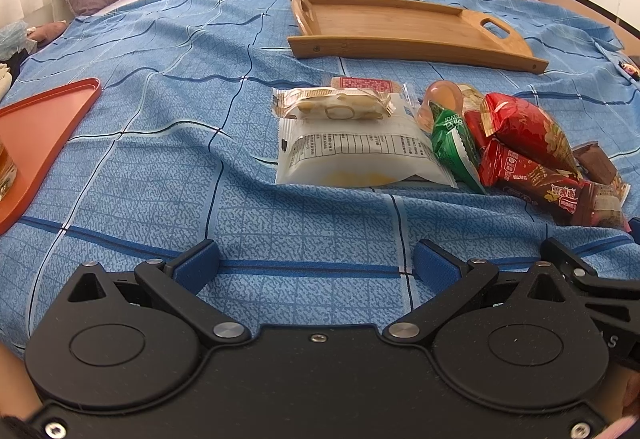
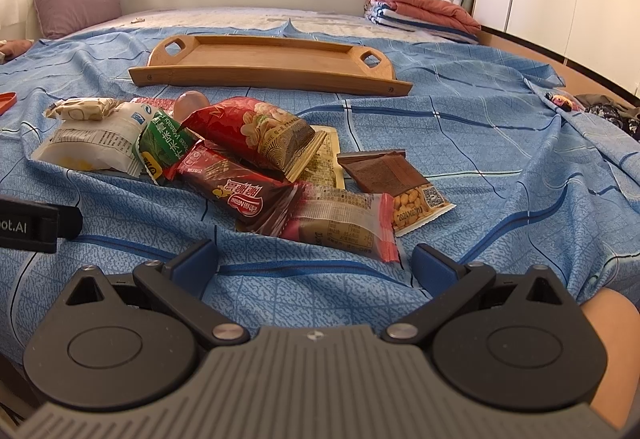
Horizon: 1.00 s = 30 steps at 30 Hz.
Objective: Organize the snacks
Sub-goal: 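Grasp the cream pastry pack with the left tool while the right tool grasps the red-wrapped pastry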
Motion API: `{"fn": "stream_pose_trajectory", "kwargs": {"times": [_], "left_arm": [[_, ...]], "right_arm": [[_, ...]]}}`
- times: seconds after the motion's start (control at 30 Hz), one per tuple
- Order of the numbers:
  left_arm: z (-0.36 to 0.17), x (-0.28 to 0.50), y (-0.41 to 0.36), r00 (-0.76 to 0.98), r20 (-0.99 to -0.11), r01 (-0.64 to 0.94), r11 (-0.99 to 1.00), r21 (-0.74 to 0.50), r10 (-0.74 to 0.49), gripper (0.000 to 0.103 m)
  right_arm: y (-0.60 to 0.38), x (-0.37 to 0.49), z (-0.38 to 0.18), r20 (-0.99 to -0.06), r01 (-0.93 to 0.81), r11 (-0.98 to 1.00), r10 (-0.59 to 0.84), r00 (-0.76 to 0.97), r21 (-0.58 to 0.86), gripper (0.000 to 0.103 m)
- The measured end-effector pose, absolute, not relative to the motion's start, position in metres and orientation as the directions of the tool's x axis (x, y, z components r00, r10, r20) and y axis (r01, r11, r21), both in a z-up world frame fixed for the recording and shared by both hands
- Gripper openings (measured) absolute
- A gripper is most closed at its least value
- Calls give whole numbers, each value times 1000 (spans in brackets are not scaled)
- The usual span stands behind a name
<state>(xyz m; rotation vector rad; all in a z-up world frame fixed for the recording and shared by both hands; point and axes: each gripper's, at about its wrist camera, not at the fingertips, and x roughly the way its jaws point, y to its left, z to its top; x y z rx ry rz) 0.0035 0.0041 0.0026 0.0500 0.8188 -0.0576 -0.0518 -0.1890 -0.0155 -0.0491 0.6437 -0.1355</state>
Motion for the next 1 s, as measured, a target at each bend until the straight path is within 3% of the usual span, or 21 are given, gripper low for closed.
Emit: {"fn": "stream_pose_trajectory", "kwargs": {"times": [0.3, 0.47, 0.6, 0.73, 0.83, 1.0], "left_arm": [[-1, -2, 6, 715, -697, 126, 991, 53, -54, 103], [3, 2, 10, 694, -716, 125, 992, 26, -69, 103], [13, 4, 10, 719, -688, 152, 988, 17, -99, 90], [23, 5, 9, 754, -645, 159, 987, -6, -126, 90], [29, 10, 8, 781, -609, 148, 988, -33, -137, 90], [39, 23, 10, 819, -565, 110, 994, -25, -105, 81]], "right_arm": [[-182, -56, -19, -556, 118, 984, -174, 813, -135, 103], [-200, -42, -8, -662, 74, 997, -80, 745, -36, 103], [-206, -40, 1, -683, 34, 999, -23, 730, 2, 103], [-210, -47, 8, -627, 79, 996, -43, 778, 30, 102], [-216, -51, 13, -573, 138, 990, -91, 815, 40, 97], [-224, -46, 13, -584, 161, 985, -94, 806, 64, 77]]}}
